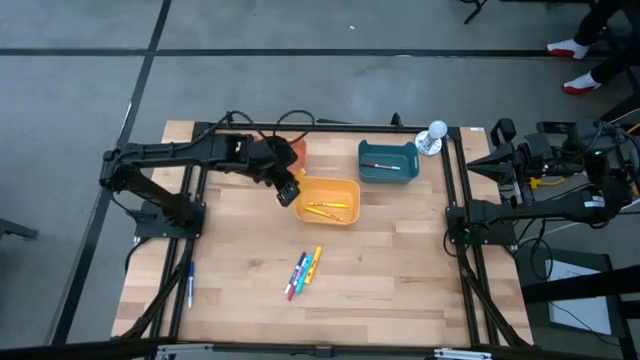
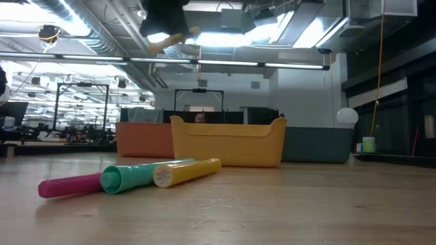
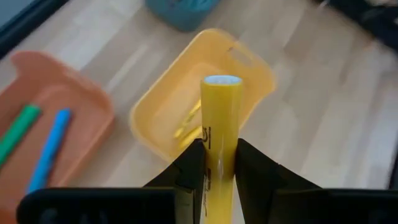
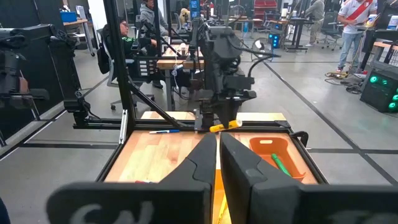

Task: Pick & Place Markers
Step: Put the left big yellow highlighter pen into the orange bin

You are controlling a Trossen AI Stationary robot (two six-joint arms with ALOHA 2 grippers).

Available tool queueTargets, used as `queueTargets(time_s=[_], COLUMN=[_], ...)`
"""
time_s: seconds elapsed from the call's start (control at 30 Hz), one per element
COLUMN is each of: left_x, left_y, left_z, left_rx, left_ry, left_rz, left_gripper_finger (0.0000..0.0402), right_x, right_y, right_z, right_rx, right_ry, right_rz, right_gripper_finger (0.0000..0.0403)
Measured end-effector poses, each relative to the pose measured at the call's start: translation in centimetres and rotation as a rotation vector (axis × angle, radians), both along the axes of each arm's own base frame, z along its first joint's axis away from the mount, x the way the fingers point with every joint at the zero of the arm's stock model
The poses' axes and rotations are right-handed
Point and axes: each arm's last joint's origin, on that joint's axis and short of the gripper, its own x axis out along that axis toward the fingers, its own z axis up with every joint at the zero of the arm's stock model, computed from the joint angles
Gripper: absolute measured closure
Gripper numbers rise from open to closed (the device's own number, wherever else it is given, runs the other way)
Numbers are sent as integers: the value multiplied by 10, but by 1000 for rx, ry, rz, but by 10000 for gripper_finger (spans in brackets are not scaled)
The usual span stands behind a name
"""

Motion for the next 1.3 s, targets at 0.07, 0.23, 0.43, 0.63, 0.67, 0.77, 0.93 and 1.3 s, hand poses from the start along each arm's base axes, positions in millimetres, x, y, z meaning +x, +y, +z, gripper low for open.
queueTargets(time_s=[0.07, 0.23, 0.43, 0.63, 0.67, 0.77, 0.93, 1.3], left_x=[-2, -8, -14, -23, -24, -29, -37, -49], left_y=[6, 21, 39, 60, 63, 73, 90, 121], left_z=[-1, -3, -4, -5, -6, -6, -6, -11], left_rx=[15, 55, 103, 155, 166, 206, 271, 365], left_ry=[23, 75, 109, 161, 170, 194, 233, 327], left_rz=[-1, -11, -32, -49, -55, -81, -129, -208], left_gripper_finger=[338, 338, 338, 338, 338, 338, 338, 338], right_x=[0, 0, 0, 0, 0, 0, 0, 0], right_y=[0, 0, 0, 0, 0, 0, 0, 0], right_z=[0, 0, 0, 0, 0, 0, 0, 0], right_rx=[0, 0, 0, 0, 0, 0, 0, 0], right_ry=[0, 0, 0, 0, 0, 0, 0, 0], right_rz=[0, 0, 0, 0, 0, 0, 0, 0], right_gripper_finger=[379, 379, 379, 379, 379, 379, 379, 379])
